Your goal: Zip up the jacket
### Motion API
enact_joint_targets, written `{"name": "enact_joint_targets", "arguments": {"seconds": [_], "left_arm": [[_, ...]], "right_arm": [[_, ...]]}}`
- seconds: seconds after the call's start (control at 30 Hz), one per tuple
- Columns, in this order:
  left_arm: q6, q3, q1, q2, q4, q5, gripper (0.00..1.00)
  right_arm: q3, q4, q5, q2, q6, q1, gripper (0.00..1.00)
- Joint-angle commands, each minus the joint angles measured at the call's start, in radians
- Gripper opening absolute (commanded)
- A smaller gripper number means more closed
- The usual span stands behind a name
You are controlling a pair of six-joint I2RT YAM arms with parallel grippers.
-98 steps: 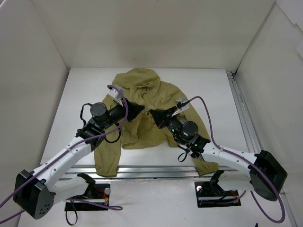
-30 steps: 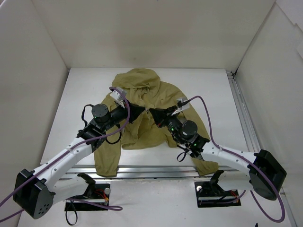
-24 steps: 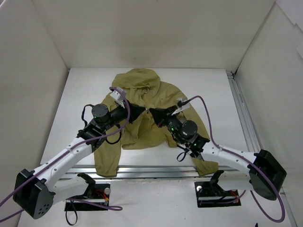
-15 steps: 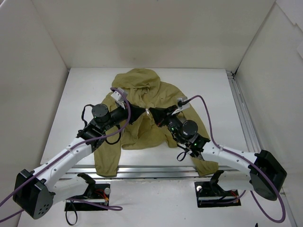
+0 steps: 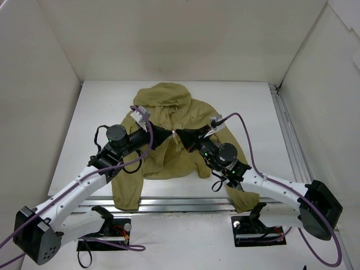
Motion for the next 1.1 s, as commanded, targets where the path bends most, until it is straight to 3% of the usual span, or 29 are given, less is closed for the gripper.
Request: {"name": "enact_joint_targets", "arguments": {"seconds": [0.0,1.07], "left_arm": [[0.007,0.025,-0.006,-0.044,0.073,0.028,0.0],[-0.072,0.008,0.003,0.011,0.139,0.174,0.0]], "right_arm": [[0.015,0.103,-0.054,-0.036,-0.015,0.003,0.0],[0.009,0.137,-0.113,-0.09,-0.021,-0.036,0.0]]}}
